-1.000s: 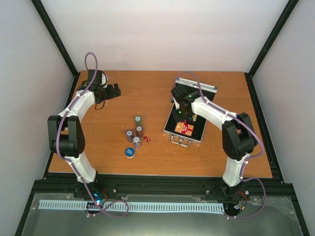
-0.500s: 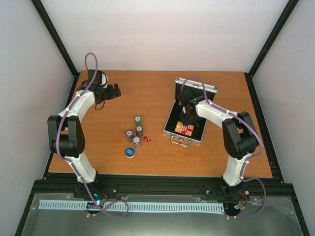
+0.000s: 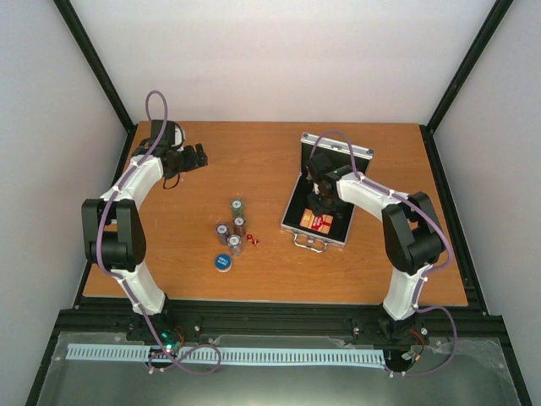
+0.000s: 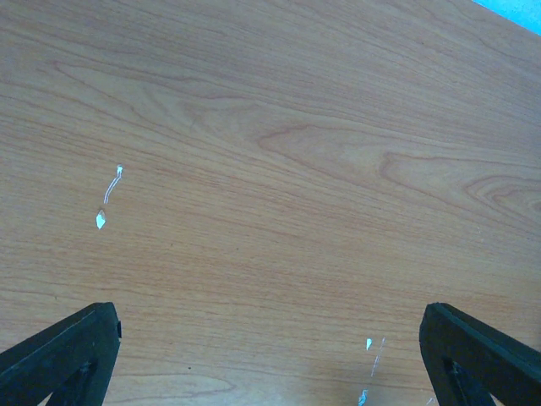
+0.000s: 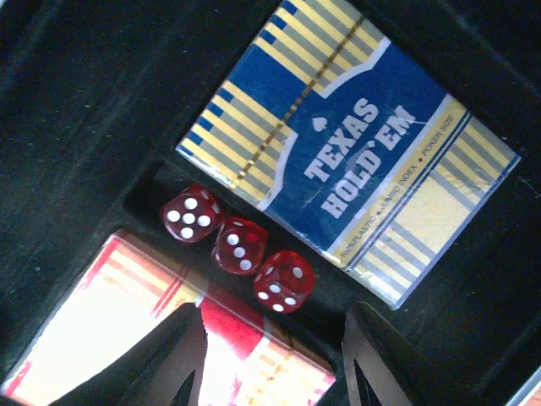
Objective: Pack up texas hold em set
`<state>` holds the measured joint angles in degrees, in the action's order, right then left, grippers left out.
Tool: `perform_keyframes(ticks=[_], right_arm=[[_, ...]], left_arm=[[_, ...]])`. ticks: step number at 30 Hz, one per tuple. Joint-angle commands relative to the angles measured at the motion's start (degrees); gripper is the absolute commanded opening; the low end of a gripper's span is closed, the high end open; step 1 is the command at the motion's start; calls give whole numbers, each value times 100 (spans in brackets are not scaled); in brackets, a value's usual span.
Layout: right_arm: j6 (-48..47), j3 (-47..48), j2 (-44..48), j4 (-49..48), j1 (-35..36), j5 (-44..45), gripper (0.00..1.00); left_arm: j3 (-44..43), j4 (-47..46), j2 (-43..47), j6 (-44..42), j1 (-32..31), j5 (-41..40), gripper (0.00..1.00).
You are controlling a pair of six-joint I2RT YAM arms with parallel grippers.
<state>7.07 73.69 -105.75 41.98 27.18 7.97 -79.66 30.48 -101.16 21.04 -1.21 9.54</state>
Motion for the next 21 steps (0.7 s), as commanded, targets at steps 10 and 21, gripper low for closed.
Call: perform_keyframes(ticks=[10, 21], right_arm=[[172, 376, 431, 310, 1409, -816, 54], [101, 471, -247, -179, 2378, -1555, 55]], left_arm=[[33, 92, 370, -27, 62, 7, 100], [319, 86, 615, 29, 61, 13, 100]])
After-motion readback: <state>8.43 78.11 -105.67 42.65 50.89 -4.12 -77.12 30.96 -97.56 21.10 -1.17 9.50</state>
